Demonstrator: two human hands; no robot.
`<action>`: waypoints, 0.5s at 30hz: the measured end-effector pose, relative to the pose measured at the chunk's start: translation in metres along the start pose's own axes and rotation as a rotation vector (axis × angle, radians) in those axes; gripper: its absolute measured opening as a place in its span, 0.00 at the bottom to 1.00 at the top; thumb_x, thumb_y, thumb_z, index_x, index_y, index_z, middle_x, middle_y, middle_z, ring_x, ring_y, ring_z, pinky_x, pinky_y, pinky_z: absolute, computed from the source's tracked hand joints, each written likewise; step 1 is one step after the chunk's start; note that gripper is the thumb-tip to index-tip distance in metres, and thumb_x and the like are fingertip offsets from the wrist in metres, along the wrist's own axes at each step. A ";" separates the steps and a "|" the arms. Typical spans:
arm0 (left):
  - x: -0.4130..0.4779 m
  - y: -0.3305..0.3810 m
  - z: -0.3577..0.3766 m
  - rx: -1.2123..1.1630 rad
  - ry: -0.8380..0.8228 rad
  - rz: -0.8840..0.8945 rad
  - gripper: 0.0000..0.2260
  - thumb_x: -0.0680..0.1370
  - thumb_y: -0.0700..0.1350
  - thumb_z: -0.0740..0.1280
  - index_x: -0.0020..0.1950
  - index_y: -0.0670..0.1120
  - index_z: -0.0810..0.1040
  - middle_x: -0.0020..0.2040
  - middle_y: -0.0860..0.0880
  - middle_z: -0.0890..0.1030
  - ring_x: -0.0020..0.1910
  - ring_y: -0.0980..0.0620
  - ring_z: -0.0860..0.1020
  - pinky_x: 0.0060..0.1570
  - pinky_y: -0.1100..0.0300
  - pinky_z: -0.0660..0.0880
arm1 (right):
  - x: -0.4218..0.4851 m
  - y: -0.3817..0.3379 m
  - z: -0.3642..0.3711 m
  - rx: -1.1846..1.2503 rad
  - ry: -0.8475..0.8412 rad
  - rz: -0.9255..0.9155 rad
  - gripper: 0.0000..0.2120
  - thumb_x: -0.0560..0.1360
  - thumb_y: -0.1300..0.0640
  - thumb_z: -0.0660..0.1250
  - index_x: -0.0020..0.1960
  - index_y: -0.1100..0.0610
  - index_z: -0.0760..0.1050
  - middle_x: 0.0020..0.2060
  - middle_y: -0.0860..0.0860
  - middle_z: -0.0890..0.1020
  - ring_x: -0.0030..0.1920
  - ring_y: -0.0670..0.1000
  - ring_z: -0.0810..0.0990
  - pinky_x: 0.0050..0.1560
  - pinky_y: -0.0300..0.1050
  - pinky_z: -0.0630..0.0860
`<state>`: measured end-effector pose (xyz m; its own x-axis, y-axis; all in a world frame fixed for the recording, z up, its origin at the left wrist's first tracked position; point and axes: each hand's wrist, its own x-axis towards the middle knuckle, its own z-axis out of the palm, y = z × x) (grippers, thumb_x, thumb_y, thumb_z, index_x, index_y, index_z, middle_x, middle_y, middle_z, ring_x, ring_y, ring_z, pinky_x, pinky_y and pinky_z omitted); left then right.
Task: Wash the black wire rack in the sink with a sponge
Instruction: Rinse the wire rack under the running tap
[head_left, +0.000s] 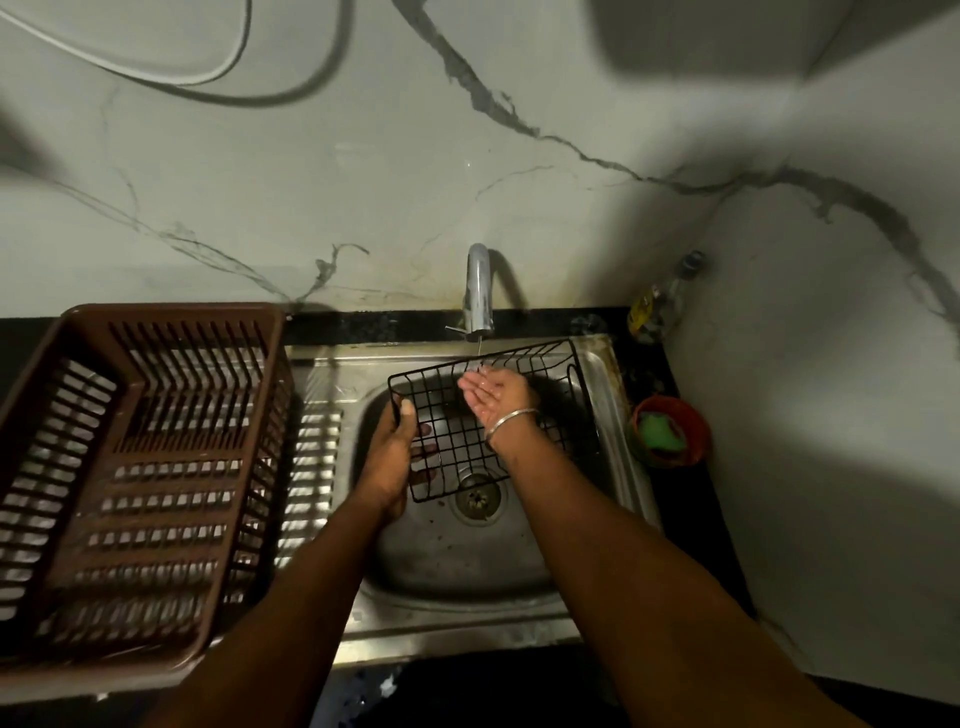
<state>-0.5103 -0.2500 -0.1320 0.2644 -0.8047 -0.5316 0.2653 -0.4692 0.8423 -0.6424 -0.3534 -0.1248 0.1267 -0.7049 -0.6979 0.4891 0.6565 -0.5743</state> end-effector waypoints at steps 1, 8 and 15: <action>0.001 0.000 0.000 0.002 0.003 0.008 0.24 0.86 0.65 0.58 0.81 0.61 0.67 0.69 0.44 0.81 0.62 0.40 0.82 0.57 0.38 0.81 | 0.000 0.001 -0.001 0.001 -0.005 -0.004 0.10 0.83 0.62 0.60 0.58 0.64 0.78 0.49 0.59 0.86 0.52 0.57 0.86 0.41 0.44 0.82; 0.001 -0.006 -0.007 -0.028 0.054 0.006 0.22 0.87 0.63 0.58 0.80 0.60 0.69 0.65 0.44 0.81 0.59 0.41 0.82 0.51 0.43 0.81 | 0.007 -0.023 -0.020 0.157 0.019 -0.002 0.21 0.87 0.59 0.51 0.77 0.64 0.66 0.73 0.61 0.75 0.77 0.60 0.70 0.71 0.51 0.72; 0.002 -0.010 -0.012 -0.054 0.079 0.010 0.20 0.88 0.62 0.57 0.78 0.59 0.71 0.61 0.46 0.83 0.54 0.46 0.82 0.50 0.45 0.80 | 0.006 -0.005 -0.017 -0.015 0.063 0.054 0.21 0.87 0.57 0.48 0.75 0.62 0.69 0.75 0.63 0.72 0.78 0.61 0.68 0.75 0.53 0.66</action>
<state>-0.5018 -0.2423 -0.1425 0.3387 -0.7771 -0.5304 0.3110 -0.4396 0.8426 -0.6584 -0.3568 -0.1333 0.0976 -0.6507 -0.7530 0.4696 0.6972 -0.5416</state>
